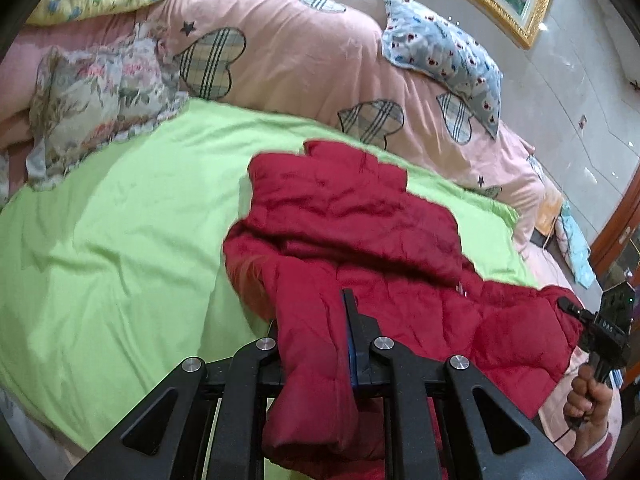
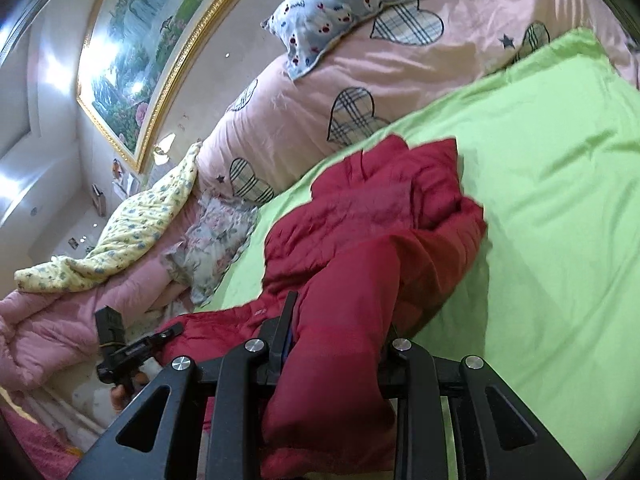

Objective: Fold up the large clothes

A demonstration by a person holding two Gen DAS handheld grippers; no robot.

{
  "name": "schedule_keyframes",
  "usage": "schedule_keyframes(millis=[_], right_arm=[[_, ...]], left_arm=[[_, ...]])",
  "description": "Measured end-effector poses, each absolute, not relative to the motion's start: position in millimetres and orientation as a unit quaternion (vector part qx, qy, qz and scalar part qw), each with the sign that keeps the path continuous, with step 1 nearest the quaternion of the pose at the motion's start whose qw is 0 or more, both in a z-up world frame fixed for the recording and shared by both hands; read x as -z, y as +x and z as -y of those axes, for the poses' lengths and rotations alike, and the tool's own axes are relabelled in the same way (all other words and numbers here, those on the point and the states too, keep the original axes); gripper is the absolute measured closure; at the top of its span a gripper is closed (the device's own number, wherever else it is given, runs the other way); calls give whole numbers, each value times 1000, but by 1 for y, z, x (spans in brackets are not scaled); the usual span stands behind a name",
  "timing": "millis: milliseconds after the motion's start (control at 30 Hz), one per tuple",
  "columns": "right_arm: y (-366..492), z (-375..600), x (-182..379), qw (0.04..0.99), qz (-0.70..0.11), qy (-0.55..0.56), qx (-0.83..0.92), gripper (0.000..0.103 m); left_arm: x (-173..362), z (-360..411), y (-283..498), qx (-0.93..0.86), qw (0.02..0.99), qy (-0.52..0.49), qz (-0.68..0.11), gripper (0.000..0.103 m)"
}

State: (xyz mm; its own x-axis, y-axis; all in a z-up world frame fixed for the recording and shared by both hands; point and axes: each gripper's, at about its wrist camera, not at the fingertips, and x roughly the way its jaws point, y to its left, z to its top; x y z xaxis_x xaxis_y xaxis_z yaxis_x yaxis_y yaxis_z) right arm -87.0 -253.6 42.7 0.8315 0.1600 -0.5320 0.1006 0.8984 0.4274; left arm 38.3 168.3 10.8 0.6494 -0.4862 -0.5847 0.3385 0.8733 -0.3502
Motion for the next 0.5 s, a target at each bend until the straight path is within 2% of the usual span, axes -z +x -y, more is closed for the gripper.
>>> schedule_keyframes(millis=[500], right_arm=[[-11,282,-64,945,-257,199,29,77]], left_arm=[[-31,-127,115,171,921,-103,-334,89]])
